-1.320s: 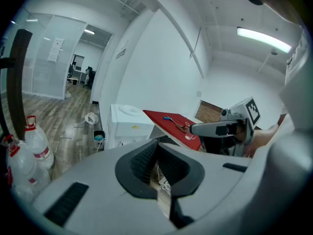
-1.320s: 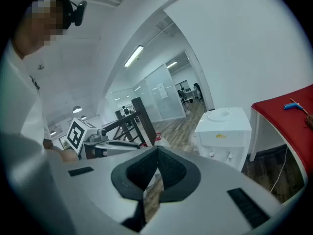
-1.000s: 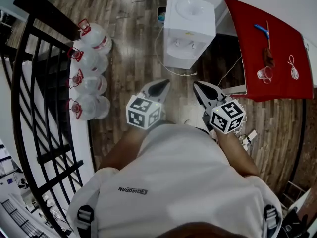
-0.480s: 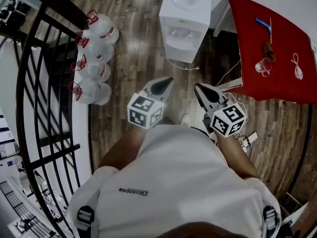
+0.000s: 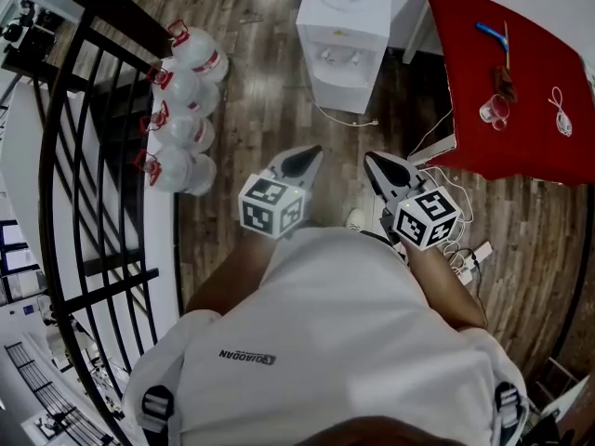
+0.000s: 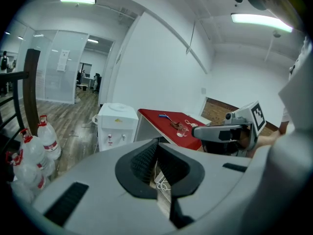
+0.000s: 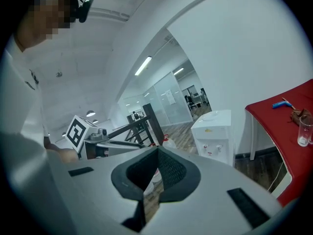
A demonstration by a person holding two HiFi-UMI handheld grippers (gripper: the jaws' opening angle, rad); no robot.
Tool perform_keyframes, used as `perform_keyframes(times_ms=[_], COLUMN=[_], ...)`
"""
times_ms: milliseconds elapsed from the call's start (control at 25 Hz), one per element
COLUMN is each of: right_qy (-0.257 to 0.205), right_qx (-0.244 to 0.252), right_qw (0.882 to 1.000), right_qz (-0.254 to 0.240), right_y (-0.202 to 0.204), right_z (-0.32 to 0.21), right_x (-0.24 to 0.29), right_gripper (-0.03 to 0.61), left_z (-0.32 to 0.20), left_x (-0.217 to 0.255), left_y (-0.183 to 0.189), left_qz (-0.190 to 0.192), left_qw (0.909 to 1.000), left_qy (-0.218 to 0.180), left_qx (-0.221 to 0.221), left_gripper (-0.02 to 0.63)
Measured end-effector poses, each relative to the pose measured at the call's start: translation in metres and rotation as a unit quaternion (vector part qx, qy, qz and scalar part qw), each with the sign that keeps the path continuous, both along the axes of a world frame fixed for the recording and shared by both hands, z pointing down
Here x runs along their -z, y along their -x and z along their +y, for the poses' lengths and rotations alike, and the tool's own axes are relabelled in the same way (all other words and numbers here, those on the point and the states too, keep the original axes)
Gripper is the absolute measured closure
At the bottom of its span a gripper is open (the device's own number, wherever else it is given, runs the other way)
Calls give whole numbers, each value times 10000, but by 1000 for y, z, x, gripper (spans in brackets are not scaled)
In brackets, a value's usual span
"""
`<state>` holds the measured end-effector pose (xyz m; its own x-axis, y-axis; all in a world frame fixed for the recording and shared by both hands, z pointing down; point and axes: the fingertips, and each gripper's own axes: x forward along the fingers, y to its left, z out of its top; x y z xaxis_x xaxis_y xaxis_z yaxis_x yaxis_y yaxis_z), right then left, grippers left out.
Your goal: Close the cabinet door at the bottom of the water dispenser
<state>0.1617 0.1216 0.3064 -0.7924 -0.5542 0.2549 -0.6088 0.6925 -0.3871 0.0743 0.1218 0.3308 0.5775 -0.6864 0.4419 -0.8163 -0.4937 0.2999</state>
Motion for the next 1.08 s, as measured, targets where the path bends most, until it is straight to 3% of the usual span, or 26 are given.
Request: perform_keyframes(times_ms=[240,1080], right_qy=[-41,-209], right_qx=[-148,-371], right_qw=[9999,9988], right_qz=[71,227], right_y=[18,46], right_z=[-4,-4], right_x=[1,2], right_gripper=[557,557], left_z=[-1,1], left_x=[5,4], left_y=[18,43], left_qz=[-142,-15], left_qw=[9997,9992], left_qy=[-106,-115], left_qx=[-177,-370], left_gripper=[617,617])
